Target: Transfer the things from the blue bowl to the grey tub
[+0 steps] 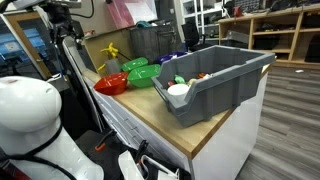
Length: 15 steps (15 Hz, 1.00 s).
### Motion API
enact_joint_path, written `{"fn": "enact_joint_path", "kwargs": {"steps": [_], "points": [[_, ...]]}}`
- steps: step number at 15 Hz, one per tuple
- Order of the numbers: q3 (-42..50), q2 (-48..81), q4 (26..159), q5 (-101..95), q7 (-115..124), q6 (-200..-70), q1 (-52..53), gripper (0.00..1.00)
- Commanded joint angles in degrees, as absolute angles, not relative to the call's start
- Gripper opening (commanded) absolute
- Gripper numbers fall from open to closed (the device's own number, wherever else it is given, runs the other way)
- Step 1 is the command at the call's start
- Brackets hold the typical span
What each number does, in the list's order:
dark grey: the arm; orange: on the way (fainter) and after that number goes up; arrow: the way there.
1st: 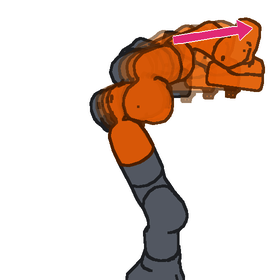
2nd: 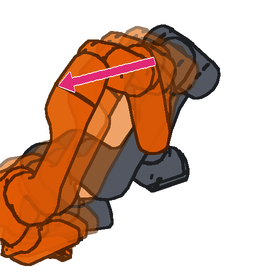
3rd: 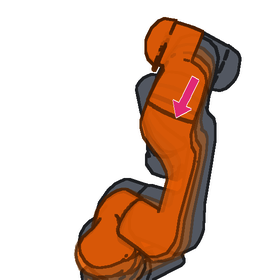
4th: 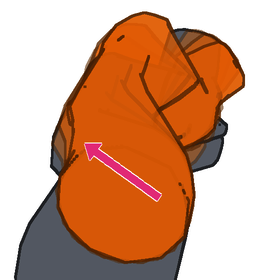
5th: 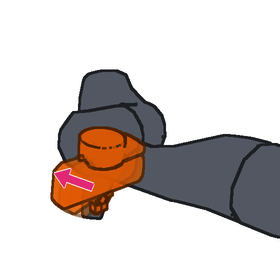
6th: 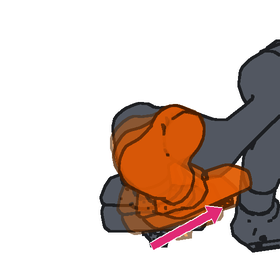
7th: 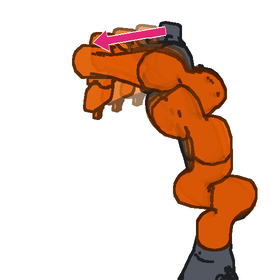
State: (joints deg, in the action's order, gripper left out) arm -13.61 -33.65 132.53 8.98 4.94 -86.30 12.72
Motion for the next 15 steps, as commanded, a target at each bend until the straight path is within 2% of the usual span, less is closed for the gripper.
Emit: {"fn": "enact_joint_path", "kwargs": {"steps": [1, 12, 13, 15], "points": [[-13.69, -33.61, 132.41, 9.00, 4.93, -86.19, 12.64, 1.00], [-15.41, -34.75, 133.08, 7.88, 13.42, -88.20, 11.07, 1.00], [-13.70, -26.88, 132.94, 4.67, 10.93, -95.76, 8.33, 1.00], [-13.67, -24.09, 133.03, 2.03, 12.20, -102.63, 7.14, 1.00]]}}
